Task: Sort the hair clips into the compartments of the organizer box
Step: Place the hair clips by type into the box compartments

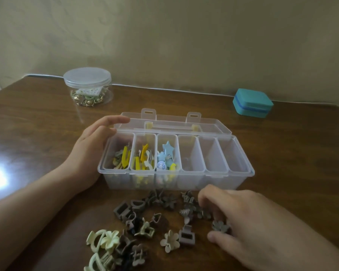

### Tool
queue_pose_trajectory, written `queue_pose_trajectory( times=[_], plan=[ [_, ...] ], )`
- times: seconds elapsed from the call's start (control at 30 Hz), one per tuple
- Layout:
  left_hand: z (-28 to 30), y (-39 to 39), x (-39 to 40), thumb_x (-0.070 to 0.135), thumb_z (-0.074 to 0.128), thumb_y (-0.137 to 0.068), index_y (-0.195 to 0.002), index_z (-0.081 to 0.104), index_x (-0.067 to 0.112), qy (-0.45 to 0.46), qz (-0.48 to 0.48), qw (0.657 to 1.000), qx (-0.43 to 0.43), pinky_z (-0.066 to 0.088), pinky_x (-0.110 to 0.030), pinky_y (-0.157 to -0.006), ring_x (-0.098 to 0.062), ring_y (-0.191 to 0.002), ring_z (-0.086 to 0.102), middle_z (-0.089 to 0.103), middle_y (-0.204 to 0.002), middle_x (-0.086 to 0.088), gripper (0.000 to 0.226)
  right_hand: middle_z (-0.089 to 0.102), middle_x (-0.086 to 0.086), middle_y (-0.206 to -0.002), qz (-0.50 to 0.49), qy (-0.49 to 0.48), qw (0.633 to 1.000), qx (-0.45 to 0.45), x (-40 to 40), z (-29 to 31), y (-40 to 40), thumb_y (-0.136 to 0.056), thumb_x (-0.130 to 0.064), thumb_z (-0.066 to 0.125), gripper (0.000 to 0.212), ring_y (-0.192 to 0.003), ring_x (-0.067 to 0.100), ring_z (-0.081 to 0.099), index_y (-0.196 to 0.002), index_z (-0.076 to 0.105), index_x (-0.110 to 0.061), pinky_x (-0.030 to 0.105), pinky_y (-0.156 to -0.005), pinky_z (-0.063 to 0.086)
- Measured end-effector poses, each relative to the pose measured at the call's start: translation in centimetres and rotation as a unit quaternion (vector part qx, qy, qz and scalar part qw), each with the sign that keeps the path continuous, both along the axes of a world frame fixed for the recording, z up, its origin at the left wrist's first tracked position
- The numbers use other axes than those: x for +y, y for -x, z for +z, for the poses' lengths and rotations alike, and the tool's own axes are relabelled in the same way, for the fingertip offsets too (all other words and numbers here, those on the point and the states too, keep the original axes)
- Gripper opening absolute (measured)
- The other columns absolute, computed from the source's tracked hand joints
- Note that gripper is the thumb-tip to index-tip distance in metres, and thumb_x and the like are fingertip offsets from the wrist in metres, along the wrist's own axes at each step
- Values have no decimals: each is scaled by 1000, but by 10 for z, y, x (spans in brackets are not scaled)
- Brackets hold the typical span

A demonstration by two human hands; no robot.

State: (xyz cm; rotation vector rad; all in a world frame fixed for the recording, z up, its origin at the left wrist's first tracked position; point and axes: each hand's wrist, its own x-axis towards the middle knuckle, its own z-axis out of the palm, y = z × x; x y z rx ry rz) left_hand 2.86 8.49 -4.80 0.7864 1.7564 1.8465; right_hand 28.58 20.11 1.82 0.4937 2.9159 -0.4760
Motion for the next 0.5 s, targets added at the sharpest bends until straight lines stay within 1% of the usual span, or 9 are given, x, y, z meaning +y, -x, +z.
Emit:
queue_pose_trajectory(
  times=[0.07, 0.13, 0.17, 0.23, 0.27, 0.3, 0.37, 0.4, 0.5],
  plan=[
    [-2, 1, -1, 22, 45, -79, -104, 73, 32, 5, -5, 1000, 23, 50, -43, -80, -31, -89, 70, 76, -90, -16, 39, 53, -23, -99, -17, 41, 999, 28, 9, 3, -6, -81, -53, 64, 37, -85, -1, 54, -103, 35, -45, 19, -75, 50],
    [-2, 1, -1, 23, 44, -79, -106, 71, 30, 11, 0, 999, 32, 51, -39, -75, -23, -85, 72, 77, -88, -12, 40, 57, -25, -98, -25, 61, 983, 170, 16, 5, -4, -73, -62, 63, 34, -85, -3, 59, -98, 49, -42, 13, -69, 51],
    [-2, 1, -1, 23, 44, -79, -107, 71, 31, 16, 3, 999, 38, 51, -39, -75, -23, -85, 72, 77, -88, -12, 40, 61, -21, -92, -33, 53, 965, 256, 18, 5, 0, -73, -63, 61, 32, -82, -1, 61, -92, 54, -39, 13, -65, 52],
    [-1, 0, -1, 21, 44, -84, -108, 71, 31, 28, 3, 998, 53, 51, -40, -78, -24, -88, 71, 77, -89, -10, 38, 61, -18, -79, -35, -5, 932, 359, 19, 2, 15, -77, -60, 58, 26, -79, 2, 60, -87, 56, -35, 15, -60, 51],
    [-1, -1, -2, 16, 43, -90, -109, 70, 29, 31, 4, 998, 56, 52, -37, -75, -22, -85, 72, 78, -88, -8, 36, 59, -20, -80, -33, -26, 927, 372, 19, -3, 22, -78, -58, 56, 25, -80, 2, 58, -87, 57, -35, 17, -63, 49],
    [0, -2, -1, 9, 40, -95, -111, 68, 24, 31, 8, 998, 56, 54, -31, -69, -16, -80, 72, 78, -84, -4, 36, 59, -19, -82, -33, -35, 929, 367, 18, -7, 28, -79, -58, 55, 25, -83, 2, 57, -87, 58, -34, 23, -67, 51],
    [2, -5, -2, -1, 34, -98, -113, 65, 16, 36, 15, 997, 69, 52, -18, -59, -6, -70, 69, 76, -75, 3, 39, 61, -17, -86, -36, -36, 937, 345, 20, -15, 33, -80, -59, 52, 29, -88, 6, 57, -87, 61, -32, 35, -73, 53],
    [3, -6, -1, -2, 33, -98, -113, 64, 15, 39, 18, 996, 79, 50, -15, -57, -3, -67, 68, 75, -72, 5, 39, 63, -15, -87, -34, -37, 938, 344, 21, -16, 33, -80, -59, 51, 30, -91, 7, 58, -87, 62, -32, 37, -76, 53],
    [3, -7, 0, -1, 33, -98, -115, 64, 15, 40, 12, 995, 88, 47, -12, -58, 1, -66, 65, 73, -68, 7, 38, 64, -15, -92, -18, -24, 927, 375, 20, -11, 27, -84, -50, 56, 24, -96, 4, 58, -90, 64, -28, 28, -82, 51]
  ],
)
